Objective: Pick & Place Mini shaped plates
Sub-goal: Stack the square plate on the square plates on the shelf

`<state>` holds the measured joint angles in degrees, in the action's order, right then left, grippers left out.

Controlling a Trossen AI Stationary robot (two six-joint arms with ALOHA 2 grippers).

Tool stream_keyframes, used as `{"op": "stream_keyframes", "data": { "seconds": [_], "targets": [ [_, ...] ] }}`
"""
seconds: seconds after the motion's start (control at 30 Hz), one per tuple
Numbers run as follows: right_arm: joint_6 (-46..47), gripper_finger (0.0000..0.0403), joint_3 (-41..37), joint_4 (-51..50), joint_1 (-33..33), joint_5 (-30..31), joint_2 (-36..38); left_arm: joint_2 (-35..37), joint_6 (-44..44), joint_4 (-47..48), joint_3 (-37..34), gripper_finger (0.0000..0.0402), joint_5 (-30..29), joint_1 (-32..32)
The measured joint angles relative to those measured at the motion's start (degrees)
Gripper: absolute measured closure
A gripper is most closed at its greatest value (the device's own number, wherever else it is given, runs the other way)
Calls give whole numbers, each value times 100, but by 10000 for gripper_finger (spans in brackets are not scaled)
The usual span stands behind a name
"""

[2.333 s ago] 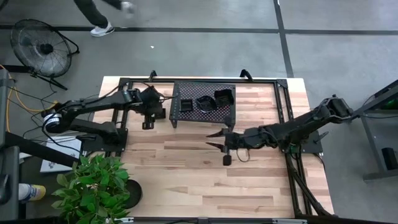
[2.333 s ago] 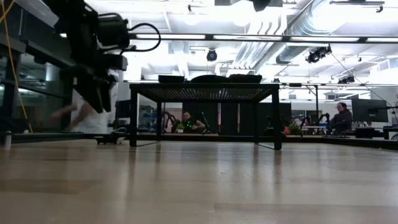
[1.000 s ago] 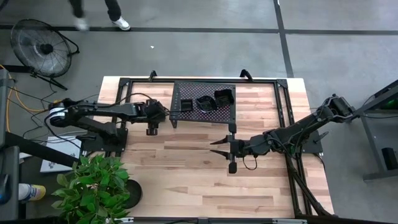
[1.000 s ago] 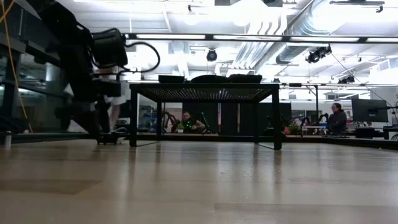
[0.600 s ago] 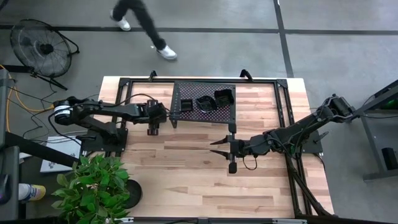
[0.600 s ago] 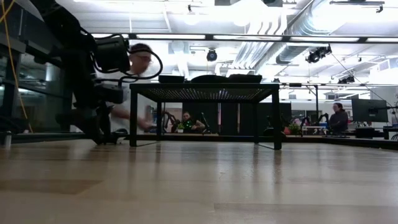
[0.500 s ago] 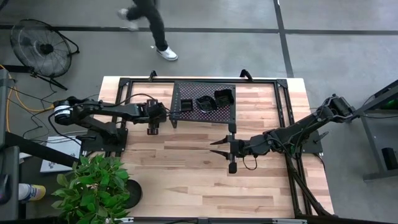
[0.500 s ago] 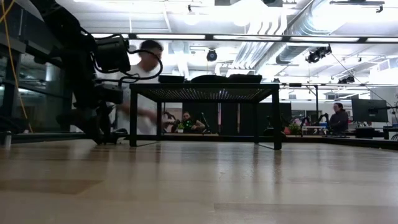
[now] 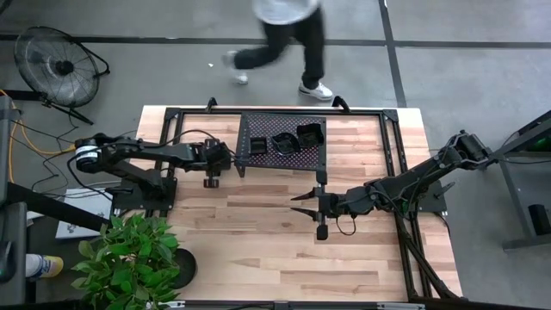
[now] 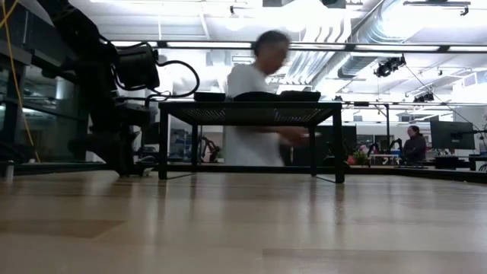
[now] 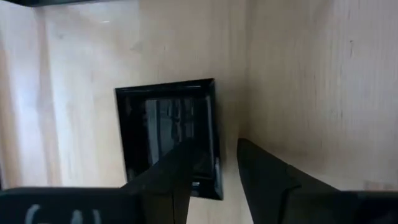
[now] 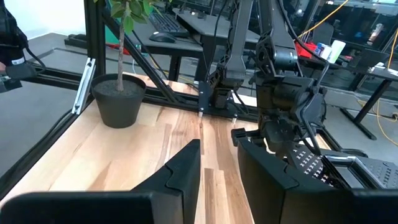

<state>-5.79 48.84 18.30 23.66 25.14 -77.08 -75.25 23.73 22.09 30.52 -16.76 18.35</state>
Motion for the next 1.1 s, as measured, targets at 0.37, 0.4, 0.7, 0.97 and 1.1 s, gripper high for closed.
{"op": "stream_keyframes", "data": {
  "seconds": [0.37, 0.4, 0.7, 0.97, 1.1],
  "targets": [
    [84, 300, 0, -2, 1, -18, 0, -255, -1, -94, 20, 286, -43, -4],
    [84, 300, 0, -2, 0, -19, 0, -257, -2, -96, 20, 286, -48, -2],
    [84, 300, 0, -2, 0, -19, 0, -262, -18, -94, 15, 287, -62, -2],
    [84, 300, 0, -4, 0, -21, 0, -264, -22, -101, 11, 287, -128, -4],
    [86, 300, 0, -4, 0, -22, 0, -266, -47, -101, 9, 287, -145, -4]
  ]
}}
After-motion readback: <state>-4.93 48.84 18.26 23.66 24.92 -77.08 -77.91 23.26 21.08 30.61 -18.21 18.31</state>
